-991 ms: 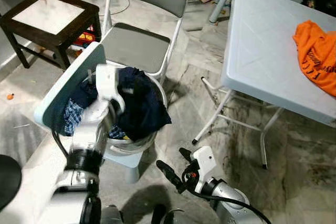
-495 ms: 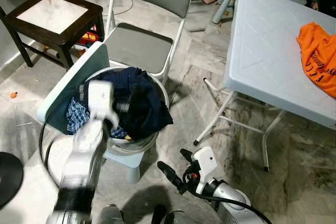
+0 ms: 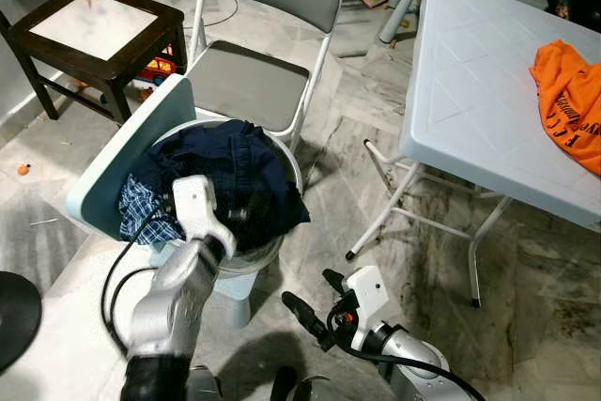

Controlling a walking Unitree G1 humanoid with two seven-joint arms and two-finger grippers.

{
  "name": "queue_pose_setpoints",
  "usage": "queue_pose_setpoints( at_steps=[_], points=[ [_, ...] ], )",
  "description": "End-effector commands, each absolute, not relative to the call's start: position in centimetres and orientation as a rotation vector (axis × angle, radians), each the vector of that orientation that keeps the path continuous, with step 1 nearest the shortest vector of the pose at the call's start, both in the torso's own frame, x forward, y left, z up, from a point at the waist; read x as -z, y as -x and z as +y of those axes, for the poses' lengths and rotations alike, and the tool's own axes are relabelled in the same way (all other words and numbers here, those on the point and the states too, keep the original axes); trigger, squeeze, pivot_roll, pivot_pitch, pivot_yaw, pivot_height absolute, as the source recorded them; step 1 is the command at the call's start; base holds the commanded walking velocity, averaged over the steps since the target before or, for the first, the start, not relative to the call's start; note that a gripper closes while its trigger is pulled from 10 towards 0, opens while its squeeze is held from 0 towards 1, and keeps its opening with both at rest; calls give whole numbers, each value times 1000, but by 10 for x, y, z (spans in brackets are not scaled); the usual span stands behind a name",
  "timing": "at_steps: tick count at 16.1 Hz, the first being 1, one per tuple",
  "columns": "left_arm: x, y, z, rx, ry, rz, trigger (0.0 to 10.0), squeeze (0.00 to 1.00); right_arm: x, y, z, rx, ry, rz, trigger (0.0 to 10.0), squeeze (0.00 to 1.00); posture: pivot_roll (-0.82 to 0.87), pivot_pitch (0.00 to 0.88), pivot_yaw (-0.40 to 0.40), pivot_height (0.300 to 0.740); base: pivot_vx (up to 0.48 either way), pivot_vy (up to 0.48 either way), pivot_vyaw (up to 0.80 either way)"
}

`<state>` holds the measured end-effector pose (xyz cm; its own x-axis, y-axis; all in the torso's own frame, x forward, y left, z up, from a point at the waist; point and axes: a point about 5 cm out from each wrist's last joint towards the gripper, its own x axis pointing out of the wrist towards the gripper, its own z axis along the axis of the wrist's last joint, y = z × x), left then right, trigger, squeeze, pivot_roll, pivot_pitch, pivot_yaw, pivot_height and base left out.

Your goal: Hang hanger

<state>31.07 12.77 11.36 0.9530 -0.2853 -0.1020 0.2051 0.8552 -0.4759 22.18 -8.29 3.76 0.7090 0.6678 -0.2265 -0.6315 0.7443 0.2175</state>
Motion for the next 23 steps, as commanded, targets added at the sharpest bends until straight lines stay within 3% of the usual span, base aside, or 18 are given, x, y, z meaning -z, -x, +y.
queue_pose_setpoints(
  at_steps=[1,2,3,4,10,11,12,13,18,20,22,23],
  points=[
    [-112,-312,125,246,549,192,10000,1000,-33,-218,-91,-710,-115,329,10000,0,275,215,-219,740,0,0,0],
    [-112,-313,125,244,562,192,10000,1000,-32,-217,-92,-708,-115,330,10000,0,275,215,-219,740,0,0,0],
    [-112,-315,125,232,596,199,10000,353,-31,-216,-93,-705,-114,333,10000,0,269,215,-217,740,0,0,0],
    [-109,-317,125,218,610,214,10000,0,-31,-216,-93,-704,-115,334,10000,0,269,215,-217,740,0,0,0],
    [-97,-326,125,154,725,255,10000,0,-31,-216,-90,-706,-114,332,10000,0,269,216,-220,740,0,0,0],
    [-95,-330,126,130,745,255,4549,0,-31,-216,-90,-706,-114,333,10000,0,266,216,-221,740,0,0,0],
    [-95,-333,127,114,757,248,824,0,-31,-216,-91,-705,-113,333,10000,0,266,216,-221,740,0,0,0],
    [-95,-337,129,95,765,238,0,0,-31,-216,-91,-704,-112,332,10000,0,258,214,-222,740,0,0,0],
    [-96,-353,125,99,768,237,78,0,-31,-215,-94,-691,-109,332,10000,0,238,208,-217,740,0,0,0],
    [-97,-351,111,136,783,256,10000,0,-31,-215,-94,-686,-111,332,10000,0,237,207,-213,740,0,0,0],
    [-98,-348,107,163,753,242,10000,0,-31,-215,-94,-684,-113,332,10000,0,238,206,-208,740,0,0,0],
    [-96,-346,110,147,690,235,10000,1000,-31,-215,-94,-684,-114,331,10000,0,238,206,-208,740,0,0,0]
  ],
)
